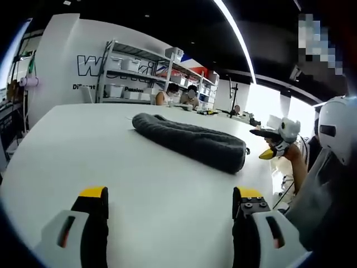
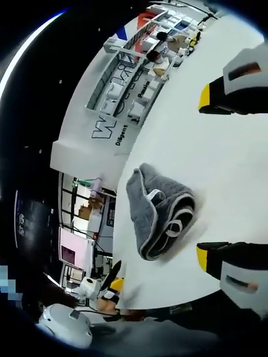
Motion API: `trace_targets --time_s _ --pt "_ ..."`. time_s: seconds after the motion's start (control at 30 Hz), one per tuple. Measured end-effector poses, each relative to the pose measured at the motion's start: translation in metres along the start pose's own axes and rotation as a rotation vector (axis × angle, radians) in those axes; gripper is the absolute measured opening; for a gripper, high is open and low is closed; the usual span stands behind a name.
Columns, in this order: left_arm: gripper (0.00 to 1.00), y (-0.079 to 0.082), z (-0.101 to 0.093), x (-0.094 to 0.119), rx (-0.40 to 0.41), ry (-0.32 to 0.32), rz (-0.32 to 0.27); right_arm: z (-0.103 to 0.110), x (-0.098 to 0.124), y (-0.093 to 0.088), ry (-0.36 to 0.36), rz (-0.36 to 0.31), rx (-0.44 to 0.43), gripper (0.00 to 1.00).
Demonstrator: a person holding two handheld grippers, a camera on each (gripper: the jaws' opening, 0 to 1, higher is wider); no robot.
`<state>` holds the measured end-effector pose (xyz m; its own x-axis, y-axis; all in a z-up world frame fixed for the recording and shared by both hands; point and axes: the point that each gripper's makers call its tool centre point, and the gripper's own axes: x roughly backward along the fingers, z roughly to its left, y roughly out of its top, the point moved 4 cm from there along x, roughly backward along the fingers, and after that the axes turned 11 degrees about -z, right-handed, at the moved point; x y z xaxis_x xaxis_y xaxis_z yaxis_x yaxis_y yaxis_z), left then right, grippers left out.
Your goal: Fold the towel on the table until its edges align and the towel forms a compact rectangular stack.
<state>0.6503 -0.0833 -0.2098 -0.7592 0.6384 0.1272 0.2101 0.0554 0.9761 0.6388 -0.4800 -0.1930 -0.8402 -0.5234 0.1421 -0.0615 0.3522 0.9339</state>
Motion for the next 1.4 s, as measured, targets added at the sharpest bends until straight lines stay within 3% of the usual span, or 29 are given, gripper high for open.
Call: trace_targets --time_s 0.33,0.63,1.0,1.23,1.33,1.4 --pt "0.97 0.0 0.0 -0.001 -0.005 0.004 0.01 -0.005 0.0 -0.005 0.044 0.037 0.044 0.99" --pt "0.97 0.004 -0.005 -0.011 -0.1 -0.03 0.083 -0.027 -0.015 0.002 0.186 0.066 0.26 0.99" --pt "0.97 0.005 -0.028 -0.039 -0.272 -0.106 0.196 -0.049 -0.055 0.018 0.384 -0.052 0.477 0.99" --pt "0.96 0.01 -0.057 -0.059 -0.338 -0.16 0.181 -0.044 -0.077 0.024 0.504 -0.144 0.73 0.99" --pt "0.95 0.007 -0.066 -0.066 -0.376 -0.163 0.179 -0.044 -0.084 0.023 0.535 -0.169 0.792 0.99" --pt "0.93 0.005 -0.073 -0.07 -0.4 -0.165 0.169 -0.044 -0.09 0.024 0.565 -0.226 0.834 0.99"
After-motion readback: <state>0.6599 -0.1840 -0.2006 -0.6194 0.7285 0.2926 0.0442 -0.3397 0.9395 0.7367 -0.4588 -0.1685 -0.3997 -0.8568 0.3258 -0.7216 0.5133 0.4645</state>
